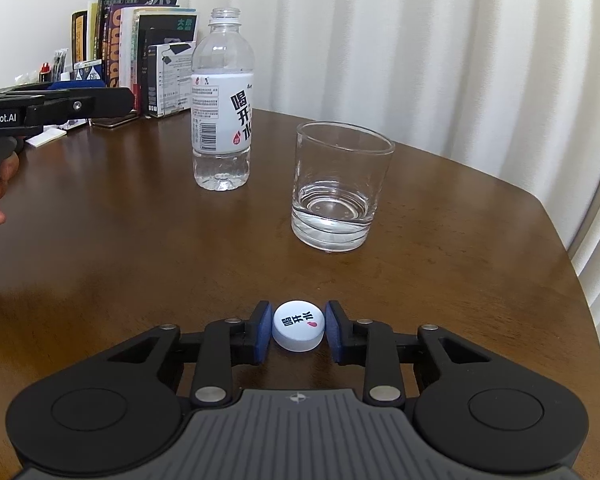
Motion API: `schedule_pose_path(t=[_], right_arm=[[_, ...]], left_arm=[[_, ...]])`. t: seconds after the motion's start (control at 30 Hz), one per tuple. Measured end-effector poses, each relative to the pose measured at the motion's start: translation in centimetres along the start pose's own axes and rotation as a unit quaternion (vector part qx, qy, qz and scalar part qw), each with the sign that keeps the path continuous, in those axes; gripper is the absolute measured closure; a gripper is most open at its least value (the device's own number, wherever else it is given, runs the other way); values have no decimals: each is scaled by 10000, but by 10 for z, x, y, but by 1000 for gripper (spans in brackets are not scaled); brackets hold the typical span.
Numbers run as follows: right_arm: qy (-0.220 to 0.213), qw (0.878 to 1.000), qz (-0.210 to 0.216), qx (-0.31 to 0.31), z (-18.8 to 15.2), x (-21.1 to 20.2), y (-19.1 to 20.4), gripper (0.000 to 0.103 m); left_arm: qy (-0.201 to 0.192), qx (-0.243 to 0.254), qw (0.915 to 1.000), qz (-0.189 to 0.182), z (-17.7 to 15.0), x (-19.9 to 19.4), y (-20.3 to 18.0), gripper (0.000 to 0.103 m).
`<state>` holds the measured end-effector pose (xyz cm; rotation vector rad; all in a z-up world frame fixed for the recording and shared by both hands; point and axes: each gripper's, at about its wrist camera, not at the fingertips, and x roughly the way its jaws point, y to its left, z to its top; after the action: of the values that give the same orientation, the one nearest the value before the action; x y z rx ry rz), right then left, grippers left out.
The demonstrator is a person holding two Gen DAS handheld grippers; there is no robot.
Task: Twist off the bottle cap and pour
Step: 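Close the right tool fingers around the white bottle cap, then lift the cap with the right tool over the bottle while the left tool approaches the bottle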
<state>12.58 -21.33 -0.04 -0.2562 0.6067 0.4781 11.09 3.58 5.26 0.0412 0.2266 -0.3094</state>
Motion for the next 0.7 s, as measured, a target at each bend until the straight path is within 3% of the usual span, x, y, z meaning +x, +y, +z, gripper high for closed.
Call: schedule_pose_path(t=[0.3, 0.47, 0.7], right_arm=[[-58, 10000, 14, -3, 2, -1, 1, 71], [-125, 9999, 37, 2, 9, -5, -1, 71], [-422, 9990, 105, -136, 33, -16, -2, 71]], left_arm=[[214, -127, 9996, -124, -2, 5, 3, 0], [81, -43, 9999, -122, -2, 8, 5, 0], [-196, 5, 9989, -423, 7, 22, 12, 0]])
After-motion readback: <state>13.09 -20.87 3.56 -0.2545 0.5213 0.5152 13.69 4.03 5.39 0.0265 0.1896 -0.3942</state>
